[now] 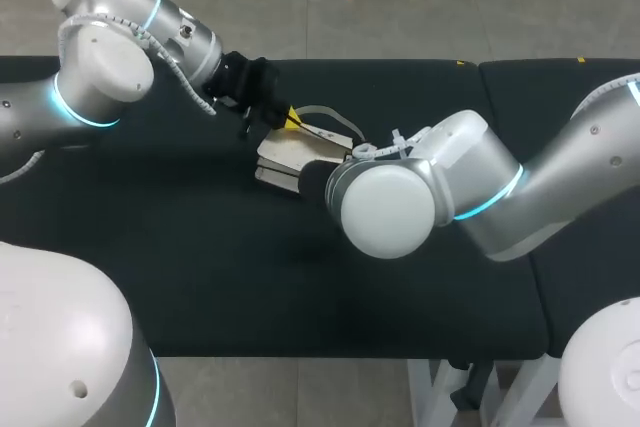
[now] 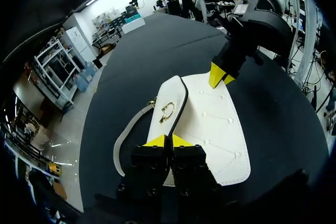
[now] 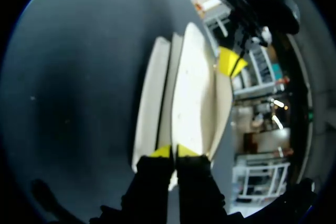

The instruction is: Pick up the bag, open it, inspect its contents, close it, and place it on the opposite side

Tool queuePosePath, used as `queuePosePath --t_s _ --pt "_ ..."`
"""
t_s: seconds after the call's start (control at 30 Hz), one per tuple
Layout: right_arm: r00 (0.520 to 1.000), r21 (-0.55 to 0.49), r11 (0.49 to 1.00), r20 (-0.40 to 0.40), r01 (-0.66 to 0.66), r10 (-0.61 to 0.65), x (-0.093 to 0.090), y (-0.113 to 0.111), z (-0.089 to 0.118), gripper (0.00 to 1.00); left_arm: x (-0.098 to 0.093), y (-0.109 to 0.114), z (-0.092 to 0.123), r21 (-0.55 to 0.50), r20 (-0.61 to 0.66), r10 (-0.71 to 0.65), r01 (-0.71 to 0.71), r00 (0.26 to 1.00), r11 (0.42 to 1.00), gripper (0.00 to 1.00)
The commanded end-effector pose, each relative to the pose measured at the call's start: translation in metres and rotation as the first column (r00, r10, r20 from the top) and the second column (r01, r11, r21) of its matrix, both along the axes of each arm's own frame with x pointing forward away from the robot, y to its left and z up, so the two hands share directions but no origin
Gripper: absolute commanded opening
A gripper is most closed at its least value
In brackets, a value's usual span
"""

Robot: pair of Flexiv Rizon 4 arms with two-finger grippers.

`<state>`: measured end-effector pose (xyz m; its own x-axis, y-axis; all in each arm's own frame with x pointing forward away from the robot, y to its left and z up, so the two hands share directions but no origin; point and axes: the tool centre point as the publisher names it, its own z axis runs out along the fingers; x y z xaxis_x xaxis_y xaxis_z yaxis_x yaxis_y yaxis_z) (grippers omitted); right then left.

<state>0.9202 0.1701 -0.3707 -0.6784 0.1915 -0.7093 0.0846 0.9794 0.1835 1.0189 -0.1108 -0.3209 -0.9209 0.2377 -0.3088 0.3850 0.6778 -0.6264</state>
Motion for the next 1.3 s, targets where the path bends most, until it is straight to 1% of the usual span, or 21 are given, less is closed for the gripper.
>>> queuePosePath --t_s 0.03,0.27,0.33,0.53,0.57,0.6,0.63,0.67,0.7,0.73,0.8,0.83,0.97,1.07,1.13,1.2,1.23,1.3 --pt "1.000 -0.001 1.000 0.001 -0.001 0.001 -0.005 -0.003 -0.005 0.00 0.015 0.006 0.002 0.003 -0.051 -0.019 0.019 0.999 1.000 0.00" --pt "1.000 -0.001 1.000 0.001 -0.001 0.001 -0.005 -0.003 -0.005 0.00 0.019 0.010 0.005 0.000 -0.102 0.006 -0.006 0.995 1.000 0.00" --pt "1.000 -0.001 1.000 0.001 -0.001 0.001 -0.005 -0.003 -0.005 0.00 0.020 0.010 0.006 0.006 -0.087 0.004 -0.003 0.996 1.000 0.00" --pt "1.000 -0.001 1.000 0.001 -0.001 0.001 -0.005 -0.003 -0.005 0.00 0.011 0.011 -0.001 0.022 -0.028 -0.027 0.028 0.999 0.999 0.00" --pt "1.000 -0.001 1.000 0.001 -0.001 0.001 -0.005 -0.003 -0.005 0.00 0.009 0.011 -0.001 0.021 -0.005 -0.032 0.032 0.999 0.999 0.25" --pt "1.000 -0.001 1.000 0.001 -0.001 0.001 -0.005 -0.003 -0.005 0.00 0.007 0.011 -0.002 0.025 0.016 -0.027 0.026 1.000 0.999 0.43" --pt "1.000 -0.001 1.000 0.001 -0.001 0.001 -0.005 -0.003 -0.005 0.00 0.004 0.011 -0.003 0.023 0.038 -0.029 0.028 0.999 0.999 0.55" --pt "1.000 -0.001 1.000 0.001 -0.001 0.001 -0.005 -0.003 -0.005 0.00 0.002 0.012 -0.002 0.012 0.055 -0.034 0.033 0.998 0.999 0.76" --pt "1.000 -0.001 1.000 0.001 -0.001 0.001 -0.005 -0.003 -0.005 0.00 0.000 0.012 -0.002 0.005 0.077 -0.036 0.036 0.996 0.999 0.94" --pt "1.000 -0.001 1.000 0.001 -0.001 0.001 -0.005 -0.003 -0.005 0.00 -0.003 0.012 -0.003 0.006 0.109 -0.034 0.034 0.993 0.999 0.98" --pt "1.000 -0.001 1.000 0.001 -0.001 0.001 -0.005 -0.003 -0.005 0.00 -0.008 0.012 -0.004 -0.019 0.143 -0.030 0.033 0.989 0.999 1.00" --pt "1.000 -0.001 1.000 0.001 -0.001 0.001 -0.005 -0.003 -0.005 0.00 -0.010 0.012 -0.006 -0.013 0.180 -0.020 0.022 0.983 1.000 1.00" --pt "1.000 -0.001 1.000 0.001 -0.001 0.001 -0.005 -0.003 -0.005 0.00 -0.013 0.009 -0.011 -0.034 0.222 -0.004 0.012 0.975 0.999 1.00" --pt "1.000 -0.001 1.000 0.001 -0.001 0.001 -0.005 -0.003 -0.005 0.00 -0.009 0.004 -0.014 -0.032 0.236 0.005 0.002 0.972 0.999 0.97" --pt "1.000 -0.001 1.000 0.001 -0.001 0.001 -0.005 -0.003 -0.005 0.00 -0.005 0.000 -0.017 -0.028 0.235 0.008 -0.002 0.972 1.000 0.92" --pt "1.000 -0.001 1.000 0.001 -0.001 0.001 -0.005 -0.003 -0.005 0.00 -0.001 -0.004 -0.019 -0.030 0.230 0.012 -0.005 0.973 1.000 0.92" --pt "1.000 -0.001 1.000 0.001 -0.001 0.001 -0.005 -0.003 -0.005 0.00 0.001 -0.006 -0.020 -0.027 0.234 0.015 -0.009 0.972 1.000 0.89" --pt "1.000 -0.001 1.000 0.001 -0.001 0.001 -0.005 -0.003 -0.005 0.00 0.006 -0.009 -0.021 -0.029 0.233 0.022 -0.015 0.972 0.999 0.88"
